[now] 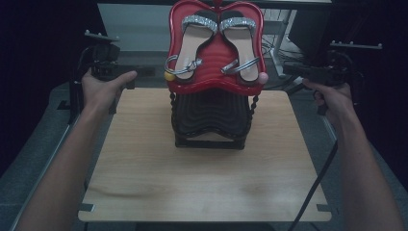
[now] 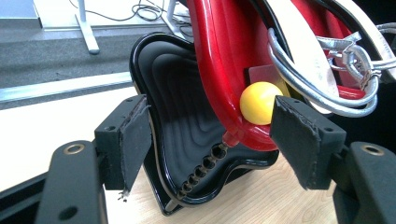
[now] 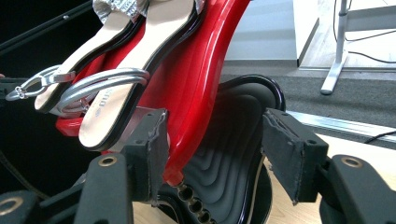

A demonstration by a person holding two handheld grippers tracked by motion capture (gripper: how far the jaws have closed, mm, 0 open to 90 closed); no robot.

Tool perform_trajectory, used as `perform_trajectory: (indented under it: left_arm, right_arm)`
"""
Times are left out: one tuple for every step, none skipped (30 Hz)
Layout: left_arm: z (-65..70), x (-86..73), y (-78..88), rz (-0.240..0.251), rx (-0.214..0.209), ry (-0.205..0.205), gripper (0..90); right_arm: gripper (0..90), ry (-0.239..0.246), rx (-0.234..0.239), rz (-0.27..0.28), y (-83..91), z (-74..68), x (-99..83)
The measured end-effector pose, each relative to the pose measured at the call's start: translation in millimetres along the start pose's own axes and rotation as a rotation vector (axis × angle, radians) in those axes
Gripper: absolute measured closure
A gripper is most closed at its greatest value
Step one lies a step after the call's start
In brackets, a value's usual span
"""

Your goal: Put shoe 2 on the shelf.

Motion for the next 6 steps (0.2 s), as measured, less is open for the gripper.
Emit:
perform_trajectory:
  left_arm:
    - [0.3, 0.0, 0.0, 0.004, 0.000, -0.001, 29.3]
    - [0.3, 0.0, 0.0, 0.004, 0.000, -0.001, 29.3]
    - [0.4, -0.5, 0.0, 0.006, 0.000, -0.002, 29.2]
    - [0.4, -1.5, 0.2, 0.007, -0.002, -0.002, 29.2]
    - [0.4, -3.3, 0.6, 0.012, -0.006, -0.004, 29.2]
    - [0.5, -6.0, 1.2, 0.015, -0.009, -0.009, 28.8]
  right_arm:
    - [40.3, 0.007, 0.001, 0.001, 0.8, -0.4, 0.4]
    - [40.3, 0.007, 0.001, 0.001, 0.8, -0.4, 0.4]
    - [37.7, 0.020, 0.004, 0.008, 2.0, -3.1, 0.0]
    - [37.7, 0.020, 0.004, 0.008, 2.0, -3.1, 0.0]
    - [36.6, 0.020, 0.008, 0.013, 2.9, -6.0, -1.6]
    - [34.1, 0.032, 0.036, 0.031, 4.0, -13.7, -11.2]
Point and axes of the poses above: each handheld gripper's, and its own axes: y roughly backward along the jaws, x roughly out of its top, z roughly to its right, the point moved 4 cm from there along -y, roughly forward along the jaws, and after that the axes turned 3 degrees about -z, right-handed, at the moved point
